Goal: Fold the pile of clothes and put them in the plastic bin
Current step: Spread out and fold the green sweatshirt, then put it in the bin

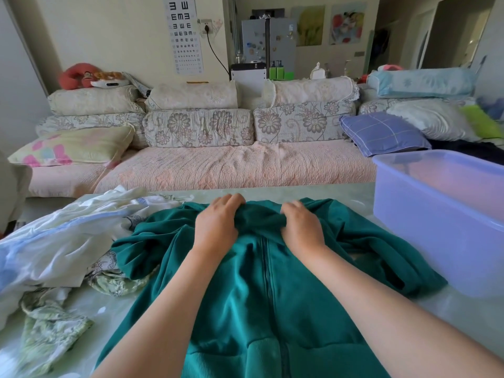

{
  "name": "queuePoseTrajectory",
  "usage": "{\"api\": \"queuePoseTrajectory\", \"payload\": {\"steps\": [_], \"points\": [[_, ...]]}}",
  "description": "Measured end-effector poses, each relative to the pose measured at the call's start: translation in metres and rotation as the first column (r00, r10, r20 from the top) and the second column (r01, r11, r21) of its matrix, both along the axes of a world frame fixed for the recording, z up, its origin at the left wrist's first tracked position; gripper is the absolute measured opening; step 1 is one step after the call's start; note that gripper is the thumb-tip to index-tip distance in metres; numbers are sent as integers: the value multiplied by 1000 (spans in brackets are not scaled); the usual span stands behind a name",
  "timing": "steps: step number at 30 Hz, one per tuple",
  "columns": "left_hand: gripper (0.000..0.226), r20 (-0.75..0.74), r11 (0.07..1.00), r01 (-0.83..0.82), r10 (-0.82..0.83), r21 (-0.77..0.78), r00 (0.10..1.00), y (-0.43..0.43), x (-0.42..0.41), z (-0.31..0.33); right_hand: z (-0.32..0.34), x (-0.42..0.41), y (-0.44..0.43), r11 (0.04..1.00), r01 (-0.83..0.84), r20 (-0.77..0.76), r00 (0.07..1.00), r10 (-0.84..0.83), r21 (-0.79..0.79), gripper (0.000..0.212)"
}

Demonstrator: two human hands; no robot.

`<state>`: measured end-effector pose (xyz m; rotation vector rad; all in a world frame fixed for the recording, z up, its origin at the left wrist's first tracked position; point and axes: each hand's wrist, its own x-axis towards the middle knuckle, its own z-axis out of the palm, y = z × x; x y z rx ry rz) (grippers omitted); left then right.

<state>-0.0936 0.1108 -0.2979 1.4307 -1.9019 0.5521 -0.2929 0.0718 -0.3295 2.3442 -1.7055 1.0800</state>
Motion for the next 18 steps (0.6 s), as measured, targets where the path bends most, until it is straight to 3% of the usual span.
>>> {"api": "queuePoseTrajectory", "payload": {"steps": [2,3,4,5,6,7,8,9,10,11,13,15,17,18], "points": [[46,69,986,7,5,-169,998,-2,2,9,10,1,-2,984,-58,82,994,73,-168,34],[45,121,989,32,-15,-141,992,-3,3,9,9,-1,-3,977,-104,42,993,114,-188,38],[44,168,998,54,-51,-11,984,-1,4,7,4,-5,-4,976,-149,-41,989,145,-156,39],[44,190,971,51,-97,236,977,1,7,3,-3,-10,-4,980,-188,-148,973,177,-61,39],[47,188,831,10,-138,556,973,4,10,-3,-7,-16,-1,975,-201,-239,946,217,89,37],[54,165,559,-51,-156,827,974,10,12,-7,-9,-21,5,948,-172,-301,920,252,268,37],[61,126,293,-75,-161,953,979,16,13,-9,-9,-24,10,899,-110,-330,906,266,423,37],[58,73,160,-51,-132,986,989,22,13,-8,-6,-25,13,869,-53,-338,909,246,491,37],[41,3,152,10,-85,988,996,24,13,-7,1,-23,14,876,-13,-338,920,199,483,36],[24,-81,225,87,-38,970,996,25,11,-5,6,-21,14,910,15,-337,931,138,414,34],[29,-272,508,209,53,835,961,17,6,-3,13,-14,12,977,25,-309,950,43,213,28],[28,-355,792,211,7,573,935,9,0,-7,8,-7,12,991,-29,-331,941,73,134,29],[30,-175,879,164,-93,449,980,3,-6,-17,-6,-2,13,970,-53,-426,892,153,238,58],[49,-43,847,128,-124,516,991,4,-8,-27,-13,-2,14,940,-23,-456,870,187,340,75]]}}
